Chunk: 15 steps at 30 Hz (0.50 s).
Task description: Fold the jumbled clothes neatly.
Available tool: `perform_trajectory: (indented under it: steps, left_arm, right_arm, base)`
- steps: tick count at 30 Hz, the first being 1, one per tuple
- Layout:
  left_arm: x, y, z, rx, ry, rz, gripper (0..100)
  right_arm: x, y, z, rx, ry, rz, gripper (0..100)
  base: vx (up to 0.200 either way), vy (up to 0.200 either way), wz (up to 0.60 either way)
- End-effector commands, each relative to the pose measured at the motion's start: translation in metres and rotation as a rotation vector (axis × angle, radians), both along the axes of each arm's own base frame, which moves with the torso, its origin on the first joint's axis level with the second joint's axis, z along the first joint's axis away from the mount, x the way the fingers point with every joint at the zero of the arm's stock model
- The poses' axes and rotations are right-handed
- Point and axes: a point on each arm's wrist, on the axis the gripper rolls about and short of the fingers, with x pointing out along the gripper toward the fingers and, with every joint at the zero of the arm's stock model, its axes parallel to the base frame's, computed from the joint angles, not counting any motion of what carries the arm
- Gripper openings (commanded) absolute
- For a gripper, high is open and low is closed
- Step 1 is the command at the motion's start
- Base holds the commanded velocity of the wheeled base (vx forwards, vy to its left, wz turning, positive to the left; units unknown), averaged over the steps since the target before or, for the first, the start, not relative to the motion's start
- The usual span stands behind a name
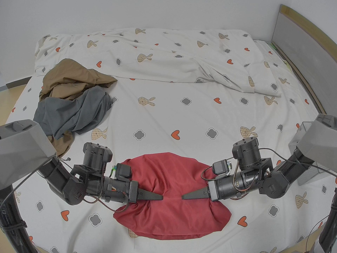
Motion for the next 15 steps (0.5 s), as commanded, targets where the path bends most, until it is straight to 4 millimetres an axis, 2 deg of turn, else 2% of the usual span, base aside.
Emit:
perform_trajectory:
  steps: [1, 8, 15]
  left_arm:
    - [-0.002, 0.001, 0.03, -0.02, -0.041, 0.006, 0]
    - [-0.003, 0.001, 0.069, -0.008, -0.002, 0.009, 0]
    - [-0.007, 0.003, 0.081, -0.001, 0.015, 0.009, 0]
  right_arm:
    - [-0.006, -0.004, 0.038, 0.034, -0.059, -0.002, 0]
    - [-0.006, -0.006, 0.074, 0.031, -0.053, -0.009, 0]
    - [-0.006, -0.005, 0.081, 0.022, -0.033, -0.011, 0]
  base:
    - [0.0, 0.0, 0.0]
    - [0.0, 0.0, 0.0]
    - [0.0, 0.0, 0.0]
